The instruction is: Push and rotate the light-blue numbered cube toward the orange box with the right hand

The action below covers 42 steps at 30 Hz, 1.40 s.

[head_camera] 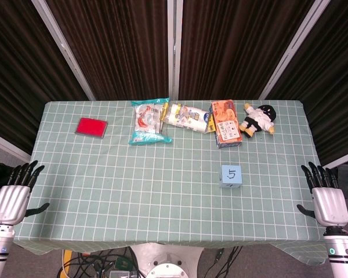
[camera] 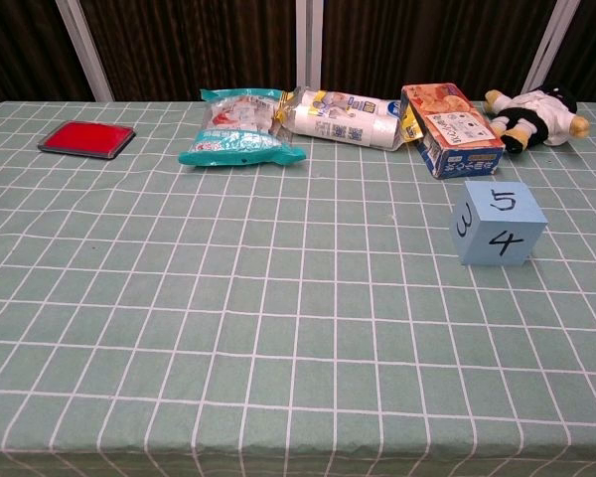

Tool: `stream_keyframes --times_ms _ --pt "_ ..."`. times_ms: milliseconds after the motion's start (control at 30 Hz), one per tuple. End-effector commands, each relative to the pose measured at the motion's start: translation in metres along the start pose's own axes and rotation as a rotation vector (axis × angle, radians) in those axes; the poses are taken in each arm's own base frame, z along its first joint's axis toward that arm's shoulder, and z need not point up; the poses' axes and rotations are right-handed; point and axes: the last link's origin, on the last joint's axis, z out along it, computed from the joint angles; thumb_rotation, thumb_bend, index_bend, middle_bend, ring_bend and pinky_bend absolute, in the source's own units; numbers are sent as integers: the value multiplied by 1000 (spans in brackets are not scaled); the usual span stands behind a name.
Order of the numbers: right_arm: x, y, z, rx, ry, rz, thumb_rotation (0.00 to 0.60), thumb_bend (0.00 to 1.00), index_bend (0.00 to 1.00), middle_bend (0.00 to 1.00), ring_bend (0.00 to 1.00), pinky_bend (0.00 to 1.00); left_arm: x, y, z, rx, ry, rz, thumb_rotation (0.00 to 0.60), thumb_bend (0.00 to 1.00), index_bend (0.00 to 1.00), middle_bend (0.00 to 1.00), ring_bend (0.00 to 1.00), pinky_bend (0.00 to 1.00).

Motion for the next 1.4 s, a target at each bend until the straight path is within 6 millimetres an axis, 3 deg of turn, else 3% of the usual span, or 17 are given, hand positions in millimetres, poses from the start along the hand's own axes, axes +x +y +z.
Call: stream_keyframes --times_ms 33,633,1200,1233,1300,1367,1400 --pt "-1 0 0 0 -7 10 600 1 0 0 0 0 0 0 0 -2 -2 -1 586 70 84 0 0 62" --pt "5 -4 7 13 -24 13 600 3 0 0 0 0 2 5 1 -25 -28 -10 591 70 85 0 0 62" --pt "17 -19 35 92 -55 -40 600 50 0 17 0 0 -5 5 1 -14 -50 -2 589 70 84 0 0 63" --pt "18 -21 36 96 -56 -43 600 75 0 52 5 4 -5 5 1 -14 -51 -1 589 70 84 0 0 63" --pt "20 -26 39 104 -43 -55 600 217 0 208 118 133 -5 5 1 -13 -53 -1 588 70 84 0 0 64" --pt "20 -30 42 112 -47 -70 600 533 0 583 480 487 -5 5 0 -11 -54 -1 587 70 85 0 0 64" --pt "20 -33 43 120 -55 -80 600 621 0 678 570 565 -6 4 0 -10 -55 -2 588 70 85 0 0 65"
